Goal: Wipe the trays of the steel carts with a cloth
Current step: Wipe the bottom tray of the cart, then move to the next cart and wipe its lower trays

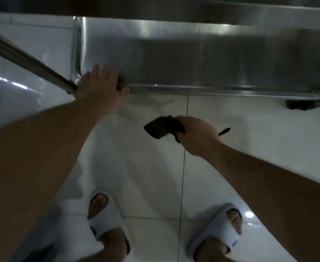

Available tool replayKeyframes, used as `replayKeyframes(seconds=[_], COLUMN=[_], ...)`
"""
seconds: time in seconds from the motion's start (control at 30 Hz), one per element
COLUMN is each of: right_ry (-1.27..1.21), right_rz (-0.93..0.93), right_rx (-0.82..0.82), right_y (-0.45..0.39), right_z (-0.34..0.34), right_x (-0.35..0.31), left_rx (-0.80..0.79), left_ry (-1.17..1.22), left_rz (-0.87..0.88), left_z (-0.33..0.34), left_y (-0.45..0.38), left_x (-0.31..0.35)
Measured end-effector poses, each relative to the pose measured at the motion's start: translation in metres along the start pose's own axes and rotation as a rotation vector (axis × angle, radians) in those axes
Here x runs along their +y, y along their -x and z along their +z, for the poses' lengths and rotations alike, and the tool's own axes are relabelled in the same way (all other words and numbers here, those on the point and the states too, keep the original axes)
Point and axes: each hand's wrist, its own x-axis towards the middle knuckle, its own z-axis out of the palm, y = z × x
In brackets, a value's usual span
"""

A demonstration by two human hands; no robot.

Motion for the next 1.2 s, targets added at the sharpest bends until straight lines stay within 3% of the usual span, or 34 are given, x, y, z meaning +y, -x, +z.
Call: replayKeyframes(seconds=[0.1, 0.23, 0.4, 0.53, 0.8, 1.03, 1.2], right_ry=[-0.131, -0.125, 0.065, 0.317, 0.531, 0.527, 0.436], right_rz=[0.205, 0.274, 0.246, 0.051, -0.168, -0.244, -0.323], right_rx=[-0.287, -0.423, -0.480, -0.473, -0.325, -0.220, -0.182], right_y=[0.063, 0.140, 0.195, 0.206, 0.220, 0.261, 0.277], right_z=[0.009, -0.016, -0.091, -0.171, -0.330, -0.428, -0.476], right_x=[-0.009, -0.034, -0.080, -0.139, -0.328, -0.485, -0.575], left_rx=[-0.123, -0.467, -0.484, -0.545, -0.359, -0.256, -0.112], left_ry=[0.040, 0.066, 0.184, 0.280, 0.510, 0.678, 0.632], left_rz=[0.042, 0.096, 0.136, 0.083, -0.053, -0.227, -0.340], left_z=[-0.018, -0.039, -0.108, -0.181, -0.342, -0.437, -0.483], left_y=[0.069, 0.178, 0.279, 0.322, 0.375, 0.441, 0.465], left_x=[0.031, 0.047, 0.043, 0.012, -0.102, -0.224, -0.296])
